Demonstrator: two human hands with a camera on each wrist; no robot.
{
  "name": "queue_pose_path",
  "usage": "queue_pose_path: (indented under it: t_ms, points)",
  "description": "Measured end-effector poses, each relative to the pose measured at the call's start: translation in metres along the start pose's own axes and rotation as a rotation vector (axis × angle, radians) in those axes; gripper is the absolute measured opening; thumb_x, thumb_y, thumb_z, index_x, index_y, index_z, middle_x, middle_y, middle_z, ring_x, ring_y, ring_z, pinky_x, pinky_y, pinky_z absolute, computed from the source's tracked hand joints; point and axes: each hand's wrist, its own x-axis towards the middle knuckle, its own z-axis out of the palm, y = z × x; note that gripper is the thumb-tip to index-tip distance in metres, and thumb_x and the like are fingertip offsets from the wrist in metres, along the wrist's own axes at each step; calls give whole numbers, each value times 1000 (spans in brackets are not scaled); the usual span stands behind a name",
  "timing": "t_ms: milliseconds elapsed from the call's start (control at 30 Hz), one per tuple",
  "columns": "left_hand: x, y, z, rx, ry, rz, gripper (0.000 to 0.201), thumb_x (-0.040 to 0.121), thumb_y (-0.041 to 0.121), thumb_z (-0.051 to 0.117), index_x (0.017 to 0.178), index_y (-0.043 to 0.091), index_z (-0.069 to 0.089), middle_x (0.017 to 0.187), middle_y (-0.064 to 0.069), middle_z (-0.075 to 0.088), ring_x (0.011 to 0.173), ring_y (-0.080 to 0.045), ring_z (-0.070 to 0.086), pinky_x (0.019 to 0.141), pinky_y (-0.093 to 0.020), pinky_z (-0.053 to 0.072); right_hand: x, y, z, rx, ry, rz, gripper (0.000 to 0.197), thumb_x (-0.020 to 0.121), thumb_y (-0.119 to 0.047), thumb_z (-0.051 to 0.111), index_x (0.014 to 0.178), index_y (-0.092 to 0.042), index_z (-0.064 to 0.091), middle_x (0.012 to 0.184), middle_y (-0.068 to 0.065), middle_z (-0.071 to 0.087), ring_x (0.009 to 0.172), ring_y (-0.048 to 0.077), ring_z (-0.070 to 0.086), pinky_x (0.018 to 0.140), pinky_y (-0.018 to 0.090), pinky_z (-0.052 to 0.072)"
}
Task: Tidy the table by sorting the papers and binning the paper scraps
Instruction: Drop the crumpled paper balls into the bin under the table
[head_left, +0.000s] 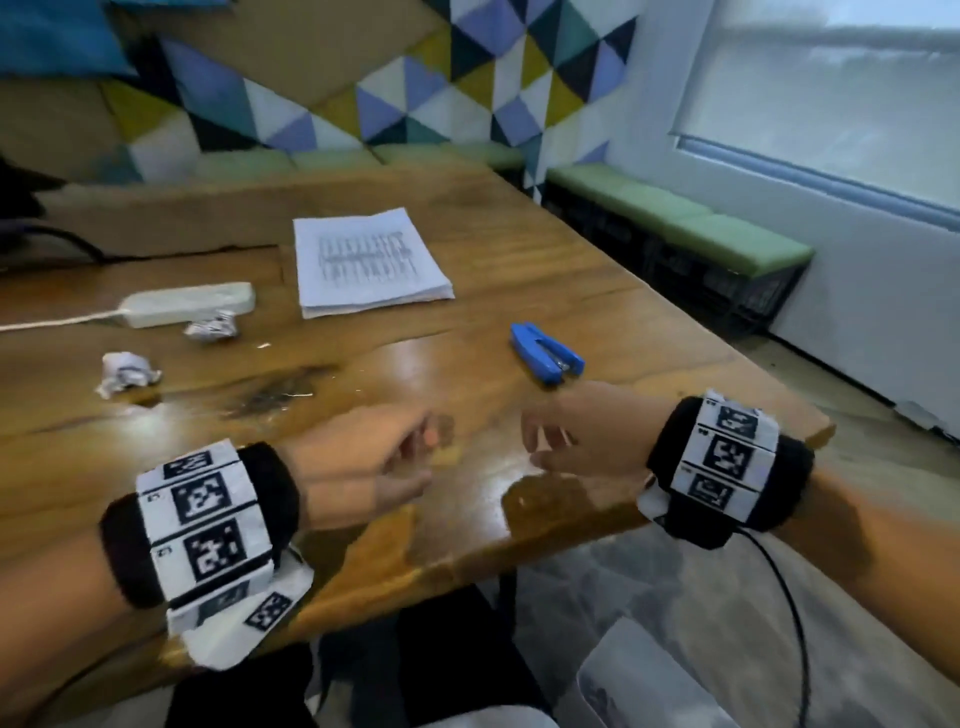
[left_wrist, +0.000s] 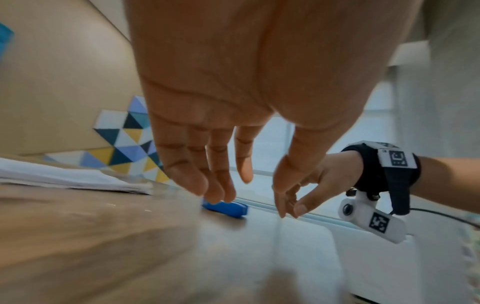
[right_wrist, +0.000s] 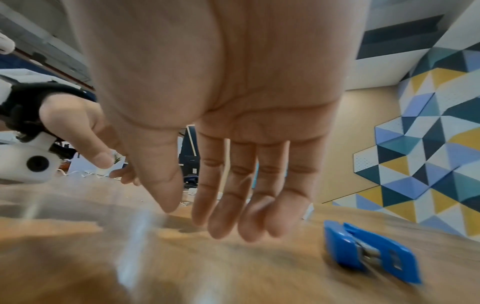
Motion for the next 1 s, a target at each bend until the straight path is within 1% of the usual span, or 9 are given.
queue_pose_path:
  t_ms: [100, 167, 333, 400, 500, 633, 767, 867, 1000]
  points:
    - [-15, -37, -20, 73, 43, -107, 41, 74, 52, 46, 103, 24, 53, 96, 6, 56, 88, -13, 55, 81, -29, 47, 39, -15, -12, -24, -9, -18, 17, 92, -35, 52, 101, -24, 61, 87, -7, 58, 81, 14, 54, 75, 29, 45]
    - [-26, -68, -30, 135, 66, -219, 32, 81, 42, 55, 107, 23, 55, 101, 4, 55, 95, -14, 54, 83, -25, 43, 65, -26, -18, -47, -6, -19, 8, 89, -31, 51, 90, -28, 58, 86, -5, 59, 84, 18, 55, 78, 31, 48]
    - [-52, -143, -59, 235, 120, -532, 35, 82, 37, 62, 113, 24, 55, 110, -4, 49, 109, -24, 50, 93, -35, 42, 115, -55, -28, -42, -86, -17, 4, 88, -23, 50, 87, -27, 52, 82, -6, 53, 86, 20, 54, 73, 30, 46]
    - [-60, -165, -67, 268, 115, -654, 43, 81, 38, 64, 120, 24, 52, 119, -9, 46, 115, -28, 45, 97, -36, 39, 132, -66, -30, -66, -90, -26, 15, 87, -22, 53, 102, -23, 55, 90, -1, 54, 89, 23, 55, 72, 30, 46]
    - [-66, -192, -76, 268, 78, -765, 59, 78, 42, 65, 130, 23, 44, 135, -12, 40, 125, -31, 40, 104, -39, 38, 156, -83, -35, -86, -72, -30, 46, 86, -30, 60, 129, -20, 46, 106, 2, 52, 97, 23, 59, 82, 33, 52]
    - [-65, -208, -85, 218, 26, -802, 63, 79, 35, 68, 135, 29, 39, 140, -12, 37, 128, -29, 40, 105, -38, 38, 185, -106, -45, -117, -25, -79, 43, 90, -28, 56, 130, -14, 49, 124, 10, 58, 108, 26, 59, 92, 33, 49]
    - [-56, -217, -94, 238, -27, -779, 64, 83, 29, 67, 139, 31, 36, 140, -10, 39, 126, -26, 42, 100, -36, 41, 209, -129, -57, -176, -8, -97, 52, 94, -27, 52, 141, -14, 36, 141, 10, 44, 125, 25, 47, 101, 34, 39]
    - [-48, -223, -98, 237, -55, -756, 66, 82, 33, 67, 140, 32, 35, 141, -7, 41, 125, -23, 43, 99, -35, 40, 234, -141, -65, -115, 49, -94, 57, 90, -25, 57, 142, -18, 35, 140, 11, 44, 124, 28, 48, 99, 35, 41]
    - [-37, -229, -97, 189, -83, -719, 59, 84, 33, 65, 137, 30, 39, 136, -4, 47, 115, -19, 50, 83, -25, 38, 271, -159, -74, -48, 129, -127, 60, 86, -19, 63, 139, -19, 37, 138, 13, 41, 118, 30, 52, 98, 37, 46]
